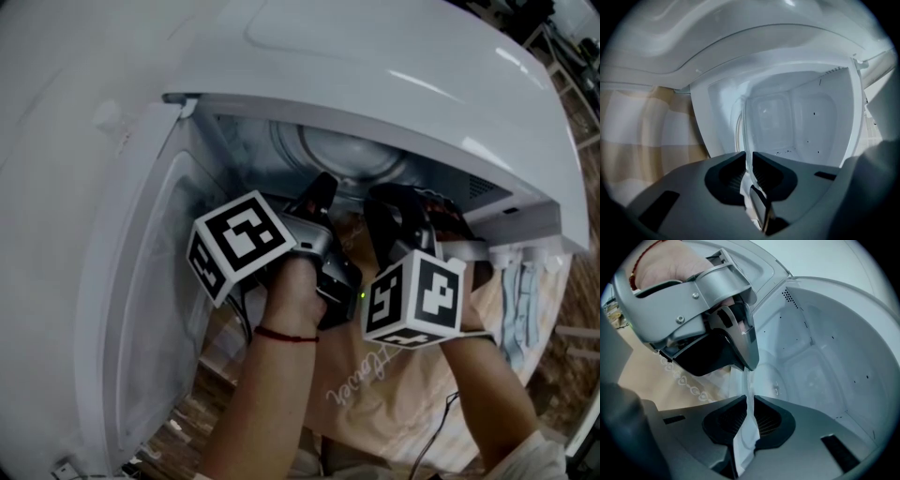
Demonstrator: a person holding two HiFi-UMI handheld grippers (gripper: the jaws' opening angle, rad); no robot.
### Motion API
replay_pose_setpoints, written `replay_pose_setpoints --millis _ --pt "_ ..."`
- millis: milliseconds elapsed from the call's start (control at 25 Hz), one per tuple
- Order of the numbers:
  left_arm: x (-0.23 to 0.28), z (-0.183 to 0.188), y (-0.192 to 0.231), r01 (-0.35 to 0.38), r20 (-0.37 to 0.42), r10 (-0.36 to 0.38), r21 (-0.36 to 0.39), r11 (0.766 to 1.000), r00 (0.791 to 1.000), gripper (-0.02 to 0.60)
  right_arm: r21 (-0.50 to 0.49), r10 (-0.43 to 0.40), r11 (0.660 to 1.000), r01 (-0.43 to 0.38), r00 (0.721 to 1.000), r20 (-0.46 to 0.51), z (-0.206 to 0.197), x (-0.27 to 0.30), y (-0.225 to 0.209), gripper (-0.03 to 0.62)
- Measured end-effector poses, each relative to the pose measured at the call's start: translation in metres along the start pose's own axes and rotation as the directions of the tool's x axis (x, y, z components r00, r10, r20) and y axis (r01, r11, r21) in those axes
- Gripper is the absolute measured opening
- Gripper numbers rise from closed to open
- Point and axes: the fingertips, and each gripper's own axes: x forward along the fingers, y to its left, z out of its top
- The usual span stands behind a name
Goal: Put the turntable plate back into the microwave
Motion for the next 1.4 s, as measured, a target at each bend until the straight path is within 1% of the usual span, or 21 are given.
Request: replay_pose_setpoints --millis 160,280,400,720,920,1000,1080,1200,1400 --pt "0.000 0.001 -0.002 0.005 0.000 -0.005 -0.025 1.000 1.000 0.043 0.010 0.006 1.000 -0.006 1.000 -0.009 0.001 0.001 0.001 0.064" --pt "-0.005 -0.003 -0.006 0.014 -0.017 -0.014 -0.032 0.999 1.000 0.108 0.016 0.017 1.000 -0.016 0.999 -0.029 -0.004 0.004 0.002 0.066" --pt "-0.012 -0.007 -0.007 0.025 -0.024 -0.025 -0.017 1.000 0.999 0.121 0.008 0.024 1.000 -0.024 0.999 -0.025 -0.004 0.006 0.004 0.067" --pt "-0.018 -0.015 -0.007 0.060 -0.030 -0.062 -0.038 0.997 0.998 0.121 -0.031 0.012 0.999 -0.012 1.000 0.000 0.001 0.007 0.006 0.069" --pt "-0.015 -0.015 -0.006 0.079 -0.042 -0.082 -0.067 0.995 0.996 0.121 -0.054 -0.008 0.999 0.009 1.000 0.017 0.002 0.006 0.007 0.067" --pt "-0.012 -0.015 -0.002 0.069 -0.045 -0.073 -0.075 0.995 0.996 0.118 -0.049 0.006 0.999 -0.005 1.000 0.026 0.002 0.005 0.008 0.067" --pt "-0.010 -0.015 0.002 0.053 -0.049 -0.057 -0.067 0.996 0.997 0.089 -0.024 0.028 0.999 -0.028 0.999 0.037 0.003 0.004 0.010 0.081" --pt "-0.009 -0.015 0.004 0.039 -0.051 -0.042 -0.050 0.998 0.998 0.063 -0.012 0.049 0.999 -0.048 0.998 0.045 0.004 0.004 0.011 0.081" --pt "-0.010 -0.015 0.005 0.040 -0.047 -0.042 -0.042 0.998 0.998 0.063 -0.023 0.045 0.999 -0.044 0.998 0.046 0.003 0.001 0.015 0.086"
